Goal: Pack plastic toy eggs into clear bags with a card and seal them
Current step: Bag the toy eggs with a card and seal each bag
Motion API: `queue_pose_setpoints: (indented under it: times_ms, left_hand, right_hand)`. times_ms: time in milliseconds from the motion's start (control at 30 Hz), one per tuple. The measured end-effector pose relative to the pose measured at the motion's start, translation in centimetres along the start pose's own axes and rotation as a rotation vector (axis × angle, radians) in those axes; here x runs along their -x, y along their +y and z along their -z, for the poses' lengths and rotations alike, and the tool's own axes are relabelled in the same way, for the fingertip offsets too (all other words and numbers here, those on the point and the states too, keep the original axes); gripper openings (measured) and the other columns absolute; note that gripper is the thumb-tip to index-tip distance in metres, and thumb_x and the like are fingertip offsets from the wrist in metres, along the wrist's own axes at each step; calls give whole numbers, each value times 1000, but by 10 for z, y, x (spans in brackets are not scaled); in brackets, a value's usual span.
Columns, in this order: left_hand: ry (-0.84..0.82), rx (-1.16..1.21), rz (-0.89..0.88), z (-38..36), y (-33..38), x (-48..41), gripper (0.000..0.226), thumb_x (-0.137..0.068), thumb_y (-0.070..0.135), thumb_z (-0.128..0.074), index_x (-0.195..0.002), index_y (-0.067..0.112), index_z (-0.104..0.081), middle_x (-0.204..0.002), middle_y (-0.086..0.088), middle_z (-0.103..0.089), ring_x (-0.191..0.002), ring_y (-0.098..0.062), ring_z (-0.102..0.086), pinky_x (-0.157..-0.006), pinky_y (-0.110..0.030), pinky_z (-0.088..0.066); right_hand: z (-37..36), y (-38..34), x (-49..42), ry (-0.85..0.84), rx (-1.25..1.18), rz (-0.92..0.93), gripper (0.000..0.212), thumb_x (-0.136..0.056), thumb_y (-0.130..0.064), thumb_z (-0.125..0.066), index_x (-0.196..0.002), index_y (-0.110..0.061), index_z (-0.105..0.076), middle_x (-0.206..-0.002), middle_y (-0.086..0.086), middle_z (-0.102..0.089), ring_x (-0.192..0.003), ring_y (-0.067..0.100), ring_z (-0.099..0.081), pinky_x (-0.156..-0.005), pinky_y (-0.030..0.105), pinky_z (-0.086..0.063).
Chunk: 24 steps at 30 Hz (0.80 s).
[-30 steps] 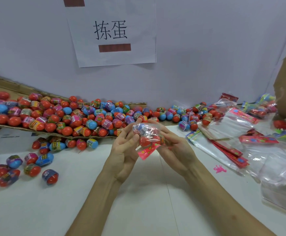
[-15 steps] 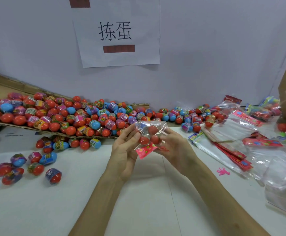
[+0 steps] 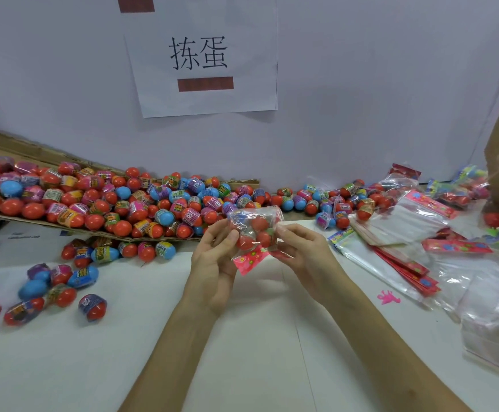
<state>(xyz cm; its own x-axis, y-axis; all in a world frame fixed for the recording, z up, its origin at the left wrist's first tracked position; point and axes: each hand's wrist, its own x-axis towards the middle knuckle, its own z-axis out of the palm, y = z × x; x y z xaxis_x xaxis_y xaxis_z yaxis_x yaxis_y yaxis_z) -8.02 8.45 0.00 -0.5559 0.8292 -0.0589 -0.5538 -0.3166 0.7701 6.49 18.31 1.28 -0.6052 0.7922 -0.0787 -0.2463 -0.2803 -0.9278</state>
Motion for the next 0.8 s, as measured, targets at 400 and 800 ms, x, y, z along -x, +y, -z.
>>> queue_pose_setpoints:
  times_ms: [400, 800]
  left_hand:
    - [-69, 143, 108, -3, -2, 4, 47, -78, 4, -65, -124, 15, -61, -111, -6, -78, -98, -21, -77, -79, -37, -64]
    - [-114, 149, 111, -7, -4, 6, 48, -79, 2, -62, -125, 14, -60, -113, -4, -77, -100, -18, -76, -77, -33, -63]
  right_hand:
    - [-5, 2, 5, 45, -436, -186, 30, -74, -9, -81, -102, -3, -75, -99, 13, -75, -75, 15, -73, -65, 22, -58]
    - [0, 0, 1, -65, -539, -257, 38, -82, -11, -69, -118, 1, -67, -106, 14, -71, -91, 20, -66, -114, 37, -39]
